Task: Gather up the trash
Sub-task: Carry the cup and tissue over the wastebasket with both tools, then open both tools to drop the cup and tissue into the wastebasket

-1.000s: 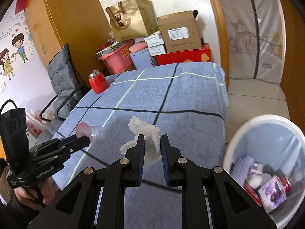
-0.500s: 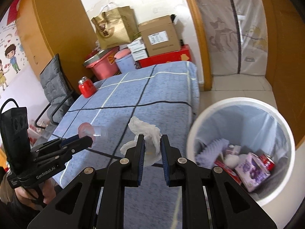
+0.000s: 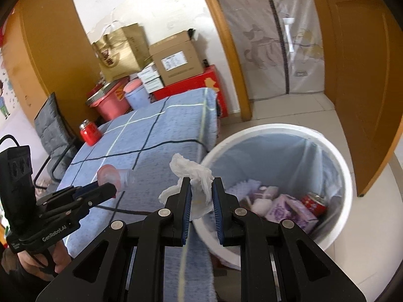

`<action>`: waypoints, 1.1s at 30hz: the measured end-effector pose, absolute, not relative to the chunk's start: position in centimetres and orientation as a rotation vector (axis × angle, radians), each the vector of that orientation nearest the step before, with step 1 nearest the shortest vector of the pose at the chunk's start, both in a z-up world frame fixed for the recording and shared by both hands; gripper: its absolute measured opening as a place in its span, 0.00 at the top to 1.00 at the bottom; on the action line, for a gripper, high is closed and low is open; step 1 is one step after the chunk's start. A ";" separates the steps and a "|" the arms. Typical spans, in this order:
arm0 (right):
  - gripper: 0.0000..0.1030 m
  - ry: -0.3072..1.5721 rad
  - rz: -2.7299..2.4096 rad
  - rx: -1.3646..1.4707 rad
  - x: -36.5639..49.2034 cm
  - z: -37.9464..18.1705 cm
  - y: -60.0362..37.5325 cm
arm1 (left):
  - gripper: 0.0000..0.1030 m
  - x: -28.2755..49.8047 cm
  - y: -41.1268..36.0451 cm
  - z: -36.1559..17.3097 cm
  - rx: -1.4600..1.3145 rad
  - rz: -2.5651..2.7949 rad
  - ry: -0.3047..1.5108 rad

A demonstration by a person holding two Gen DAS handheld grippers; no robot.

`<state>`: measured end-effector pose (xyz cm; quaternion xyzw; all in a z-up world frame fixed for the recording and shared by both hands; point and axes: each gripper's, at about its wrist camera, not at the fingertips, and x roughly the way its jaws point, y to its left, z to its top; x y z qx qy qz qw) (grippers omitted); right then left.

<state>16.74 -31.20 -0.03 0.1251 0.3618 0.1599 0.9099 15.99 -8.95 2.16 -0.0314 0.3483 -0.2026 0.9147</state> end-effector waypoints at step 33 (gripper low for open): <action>0.64 0.813 0.158 0.273 18.8 -3.7 -38.0 | 0.77 22.0 -19.1 -1.9 0.015 -0.577 0.800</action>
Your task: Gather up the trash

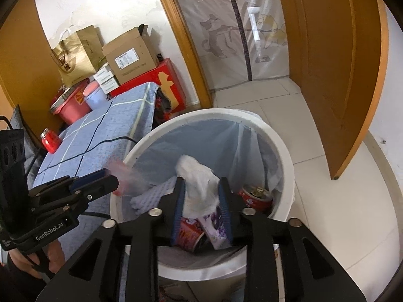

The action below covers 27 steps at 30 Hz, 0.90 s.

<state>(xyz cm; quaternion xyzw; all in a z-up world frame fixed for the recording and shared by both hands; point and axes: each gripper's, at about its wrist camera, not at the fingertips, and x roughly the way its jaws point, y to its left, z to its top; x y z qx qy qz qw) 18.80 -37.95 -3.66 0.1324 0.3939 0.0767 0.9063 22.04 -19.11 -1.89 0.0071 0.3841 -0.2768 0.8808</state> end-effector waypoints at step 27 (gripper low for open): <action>0.56 0.687 0.175 0.172 11.1 1.0 -33.4 | 0.68 15.3 -14.1 1.8 -0.029 -0.489 0.720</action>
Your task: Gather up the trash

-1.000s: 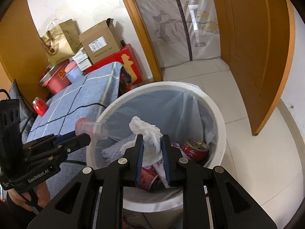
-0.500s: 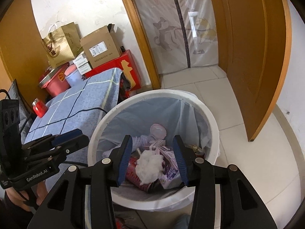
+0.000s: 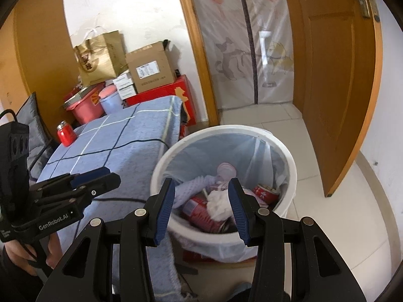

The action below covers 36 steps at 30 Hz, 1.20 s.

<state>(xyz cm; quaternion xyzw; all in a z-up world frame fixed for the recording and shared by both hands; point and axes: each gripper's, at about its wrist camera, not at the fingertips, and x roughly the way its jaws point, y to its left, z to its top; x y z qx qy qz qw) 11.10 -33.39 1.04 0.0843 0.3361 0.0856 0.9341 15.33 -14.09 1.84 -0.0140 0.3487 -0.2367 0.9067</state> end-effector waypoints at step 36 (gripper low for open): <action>0.56 0.650 0.226 0.122 3.8 2.1 -30.4 | 0.68 6.5 -9.9 3.2 -0.019 -0.338 0.669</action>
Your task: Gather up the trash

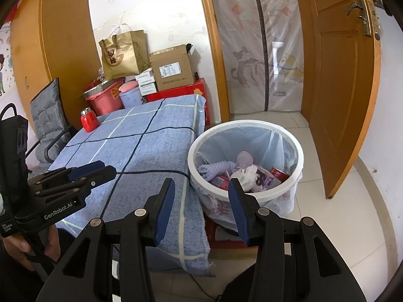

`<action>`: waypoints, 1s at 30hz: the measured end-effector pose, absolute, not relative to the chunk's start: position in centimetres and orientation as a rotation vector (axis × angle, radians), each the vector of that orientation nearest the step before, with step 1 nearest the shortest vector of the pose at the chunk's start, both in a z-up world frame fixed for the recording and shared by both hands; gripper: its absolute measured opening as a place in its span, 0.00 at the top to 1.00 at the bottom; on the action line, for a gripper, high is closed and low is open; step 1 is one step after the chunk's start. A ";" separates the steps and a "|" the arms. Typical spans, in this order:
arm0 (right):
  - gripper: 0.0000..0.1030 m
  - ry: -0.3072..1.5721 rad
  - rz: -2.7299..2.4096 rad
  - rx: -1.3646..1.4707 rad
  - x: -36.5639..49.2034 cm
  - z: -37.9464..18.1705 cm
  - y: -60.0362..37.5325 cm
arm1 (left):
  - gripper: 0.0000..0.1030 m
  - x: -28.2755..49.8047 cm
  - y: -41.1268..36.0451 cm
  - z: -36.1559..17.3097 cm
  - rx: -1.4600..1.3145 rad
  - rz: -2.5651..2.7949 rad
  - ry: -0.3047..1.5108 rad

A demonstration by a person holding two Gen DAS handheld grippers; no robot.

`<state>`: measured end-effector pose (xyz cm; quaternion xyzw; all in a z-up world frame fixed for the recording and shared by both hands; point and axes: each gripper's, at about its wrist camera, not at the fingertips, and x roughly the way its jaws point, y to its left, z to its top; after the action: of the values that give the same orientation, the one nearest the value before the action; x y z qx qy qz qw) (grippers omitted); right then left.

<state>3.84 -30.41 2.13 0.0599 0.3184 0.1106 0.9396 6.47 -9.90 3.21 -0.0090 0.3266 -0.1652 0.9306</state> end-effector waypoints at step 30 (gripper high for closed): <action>0.56 0.649 0.229 0.121 4.0 2.0 -30.4 | 0.68 6.3 -10.0 3.0 -0.010 -0.329 0.669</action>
<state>3.97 -30.38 2.02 0.0592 0.3180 0.1124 0.9395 6.25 -9.97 2.99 -0.0047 0.3266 -0.1606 0.9314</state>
